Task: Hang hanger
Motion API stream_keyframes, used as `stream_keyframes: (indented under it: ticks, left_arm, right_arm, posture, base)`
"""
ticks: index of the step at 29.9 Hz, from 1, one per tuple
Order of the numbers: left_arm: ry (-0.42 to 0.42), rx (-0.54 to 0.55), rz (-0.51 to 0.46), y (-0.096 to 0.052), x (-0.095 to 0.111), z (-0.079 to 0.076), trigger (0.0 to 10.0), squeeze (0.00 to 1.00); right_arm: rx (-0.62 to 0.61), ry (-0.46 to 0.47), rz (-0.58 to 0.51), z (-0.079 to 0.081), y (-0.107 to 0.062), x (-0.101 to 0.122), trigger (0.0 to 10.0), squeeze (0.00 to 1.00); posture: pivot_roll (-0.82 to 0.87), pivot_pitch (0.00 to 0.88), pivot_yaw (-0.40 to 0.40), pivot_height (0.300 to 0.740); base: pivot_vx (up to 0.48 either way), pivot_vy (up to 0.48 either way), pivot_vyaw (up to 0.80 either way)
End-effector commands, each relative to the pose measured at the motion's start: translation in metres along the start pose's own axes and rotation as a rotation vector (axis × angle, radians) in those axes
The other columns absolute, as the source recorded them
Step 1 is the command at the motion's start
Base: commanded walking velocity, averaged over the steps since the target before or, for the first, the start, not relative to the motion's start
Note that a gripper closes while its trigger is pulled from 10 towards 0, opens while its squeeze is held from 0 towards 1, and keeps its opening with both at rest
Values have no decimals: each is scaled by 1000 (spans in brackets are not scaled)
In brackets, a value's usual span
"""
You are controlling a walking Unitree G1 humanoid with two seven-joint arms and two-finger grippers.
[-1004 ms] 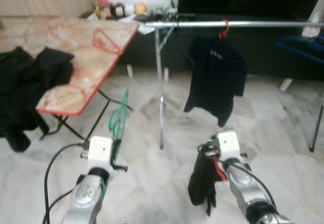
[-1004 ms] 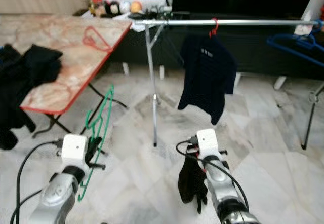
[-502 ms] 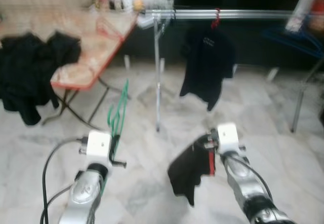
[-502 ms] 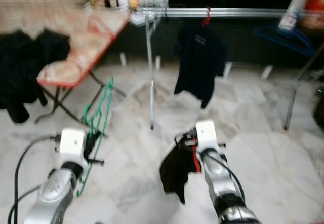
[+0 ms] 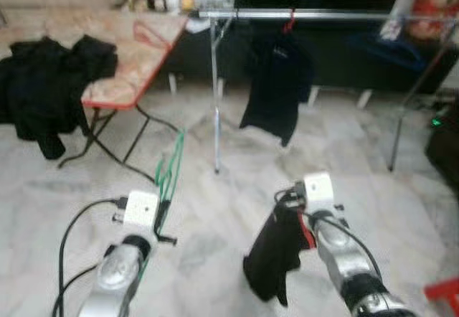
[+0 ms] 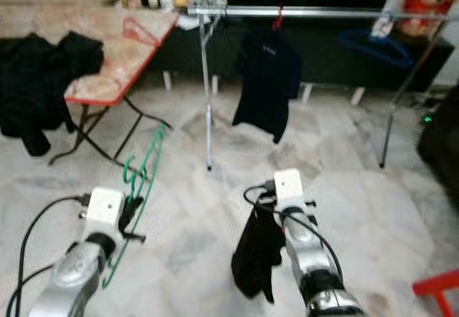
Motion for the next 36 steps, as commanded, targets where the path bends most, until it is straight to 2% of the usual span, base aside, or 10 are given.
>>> stream_keyframes:
  ticks: [1, 5, 8, 11, 12, 13, 14, 15, 16, 36]
  left_arm:
    - [25, -43, 81, 0, -13, -6, 10000, 0]
    - [54, -90, 147, -1, -21, -8, 10000, 0]
    - [86, -130, 220, -3, -29, -9, 10000, 0]
    - [83, -188, 274, -7, -33, -12, 10000, 0]
    - [90, -223, 299, -9, -34, -14, 10000, 0]
    - [90, -223, 299, -9, -34, -14, 10000, 0]
    - [104, -261, 322, -12, -35, -16, 10000, 0]
    - [142, -344, 358, -18, -36, -21, 10000, 0]
    - [158, -374, 365, -20, -35, -22, 10000, 0]
    - [158, -374, 365, -20, -35, -22, 10000, 0]
  right_arm:
    - [-19, -19, 33, -6, 3, 0, 10000, 0]
    - [1, -61, 71, -5, 5, -4, 10000, 0]
    - [41, -187, 79, -1, 6, -6, 10000, 0]
    - [62, -203, 99, 0, 7, -8, 10000, 0]
    - [88, -311, 81, 2, 8, -4, 10000, 0]
    - [88, -311, 81, 2, 8, -4, 10000, 0]
    - [114, -434, 63, 5, 8, -2, 10000, 0]
    - [176, -651, 30, 12, 9, 0, 10000, 0]
    - [199, -721, 20, 15, 9, 1, 10000, 0]
    - [199, -721, 20, 15, 9, 1, 10000, 0]
  posture:
    - [61, 0, -27, 740]
    - [61, 0, -27, 740]
    - [64, 0, -29, 740]
    - [67, 0, -31, 740]
    - [69, 0, -32, 740]
    - [69, 0, -32, 740]
    - [69, 0, -32, 740]
    - [73, 0, -33, 740]
    - [73, 0, -33, 740]
    - [73, 0, -33, 740]
  base:
    - [0, 0, 0]
    - [0, 0, 0]
    - [0, 0, 0]
    - [0, 0, 0]
    - [0, 0, 0]
    - [0, 0, 0]
    - [0, 0, 0]
    - [0, 0, 0]
    - [0, 0, 0]
    - [0, 0, 0]
Point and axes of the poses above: a point about 5 cm out from each wrist's last joint towards the gripper, its own y axis pointing out of the wrist towards the gripper, its own x axis along the axis of the wrist's last joint, z = x × y, the point moved 5 cm from there along y, pointing out of the wrist towards the gripper, and after that the axes turned 11 degrees about -y, right-handed, at the moved point
